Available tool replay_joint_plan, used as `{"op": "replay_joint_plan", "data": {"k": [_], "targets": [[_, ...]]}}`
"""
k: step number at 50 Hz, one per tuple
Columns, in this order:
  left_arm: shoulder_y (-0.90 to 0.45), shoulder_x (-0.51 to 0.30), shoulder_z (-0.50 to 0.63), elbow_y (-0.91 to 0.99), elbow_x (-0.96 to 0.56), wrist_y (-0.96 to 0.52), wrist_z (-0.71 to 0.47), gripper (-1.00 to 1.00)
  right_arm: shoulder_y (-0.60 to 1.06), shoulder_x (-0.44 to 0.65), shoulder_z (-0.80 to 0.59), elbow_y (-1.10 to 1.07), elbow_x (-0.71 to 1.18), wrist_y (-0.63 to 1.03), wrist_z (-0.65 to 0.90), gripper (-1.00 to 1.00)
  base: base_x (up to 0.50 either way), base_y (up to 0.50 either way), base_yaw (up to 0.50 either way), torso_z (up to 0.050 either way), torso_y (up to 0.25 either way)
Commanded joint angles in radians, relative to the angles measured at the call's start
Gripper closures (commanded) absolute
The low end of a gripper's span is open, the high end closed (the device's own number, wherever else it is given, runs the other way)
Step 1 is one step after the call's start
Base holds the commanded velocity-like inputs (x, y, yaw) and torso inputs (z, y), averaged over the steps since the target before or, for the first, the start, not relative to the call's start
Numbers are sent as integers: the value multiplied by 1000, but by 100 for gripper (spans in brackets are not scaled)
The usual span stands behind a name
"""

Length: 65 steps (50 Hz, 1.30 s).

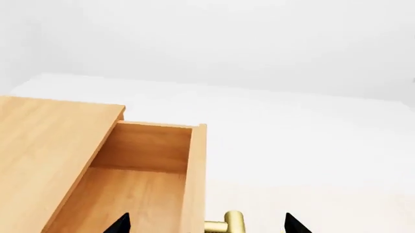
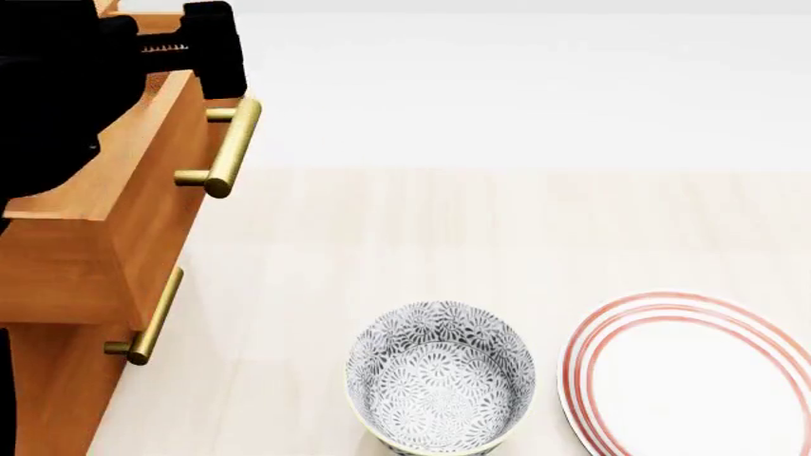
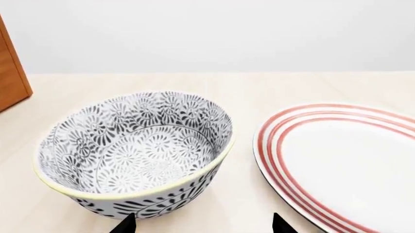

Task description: Open the top drawer of the cabinet.

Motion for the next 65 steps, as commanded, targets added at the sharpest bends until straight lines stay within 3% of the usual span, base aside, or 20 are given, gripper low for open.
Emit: {"op": "replay_joint_plan", "data": {"k": [1, 16, 24, 41, 65], "targets": [[-65, 1, -86, -81, -155, -19, -143, -100, 1, 1, -3, 4, 2, -2, 1, -100, 0, 0, 0, 0, 0], [-94, 3, -207, -164, -374, -3, -357, -100, -2, 5, -8, -2, 7, 2, 3, -100, 0, 0, 0, 0, 0], [-98, -6, -194, -184, -412, 38, -421, -100, -2, 5, -9, 4, 11, -1, 3, -100, 0, 0, 0, 0, 0], [-102, -21, -162, -247, -430, 96, -449, -100, 0, 7, -13, 5, 16, 2, 5, -100, 0, 0, 0, 0, 0], [-116, -22, -215, -349, -530, 96, -515, -100, 3, 11, -18, 6, 22, 2, 9, -100, 0, 0, 0, 0, 0]]}}
